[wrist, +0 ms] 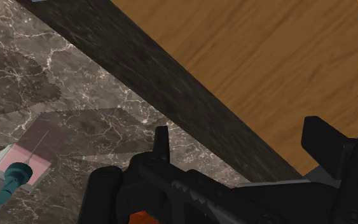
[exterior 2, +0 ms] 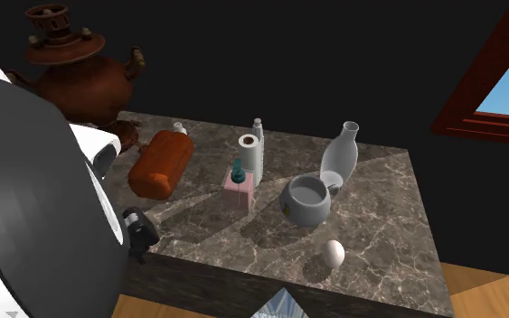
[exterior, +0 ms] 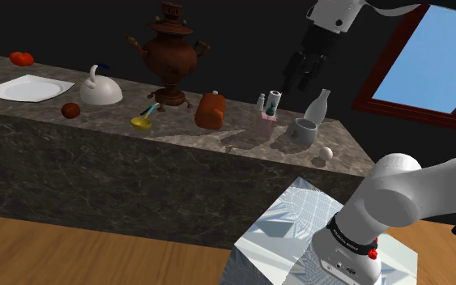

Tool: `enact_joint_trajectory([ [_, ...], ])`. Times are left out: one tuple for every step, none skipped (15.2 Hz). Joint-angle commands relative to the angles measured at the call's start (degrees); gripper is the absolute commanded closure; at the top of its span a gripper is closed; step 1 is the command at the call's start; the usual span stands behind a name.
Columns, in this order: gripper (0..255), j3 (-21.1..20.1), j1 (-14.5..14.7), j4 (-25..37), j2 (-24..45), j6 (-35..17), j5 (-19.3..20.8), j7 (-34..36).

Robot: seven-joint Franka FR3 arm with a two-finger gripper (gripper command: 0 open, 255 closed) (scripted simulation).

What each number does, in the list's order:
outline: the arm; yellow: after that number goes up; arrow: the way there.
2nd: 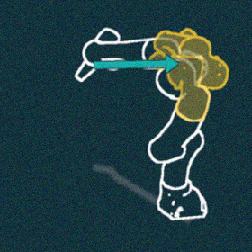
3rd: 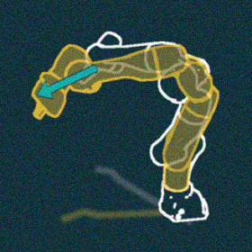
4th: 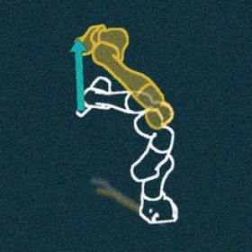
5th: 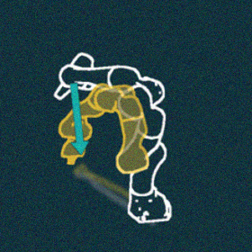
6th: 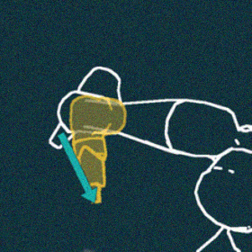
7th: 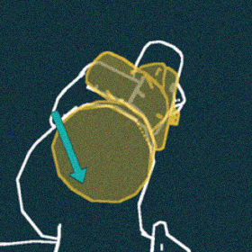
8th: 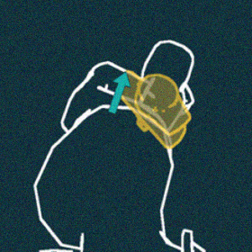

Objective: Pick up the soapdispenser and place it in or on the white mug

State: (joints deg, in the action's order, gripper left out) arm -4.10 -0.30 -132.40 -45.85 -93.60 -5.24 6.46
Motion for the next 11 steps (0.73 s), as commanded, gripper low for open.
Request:
enact_joint_trajectory([
  [0,0.0,0.0,0.0,0.0,0.0,0.0,0.0],
  [0,0.8,-0.5,0.2,1.4,-0.8,0.5,-0.7],
  [0,1.6,-0.9,0.4,2.8,-1.6,1.0,-1.5],
  [0,2.4,-1.4,0.7,4.3,-2.3,1.5,-2.2],
  [0,3.2,-1.8,1.0,5.8,-3.1,2.0,-2.9],
  [0,4.0,-2.2,1.4,7.4,-3.8,2.4,-3.6],
  [0,4.7,-2.7,1.9,9.0,-4.5,2.8,-4.3],
  [0,5.5,-3.0,2.4,10.6,-5.2,3.2,-4.9],
  [0,6.3,-3.4,3.0,12.2,-5.9,3.6,-5.6],
  [0,7.0,-3.8,3.6,13.9,-6.5,3.9,-6.3],
  [0,7.8,-4.2,4.3,15.6,-7.2,4.2,-6.9],
])
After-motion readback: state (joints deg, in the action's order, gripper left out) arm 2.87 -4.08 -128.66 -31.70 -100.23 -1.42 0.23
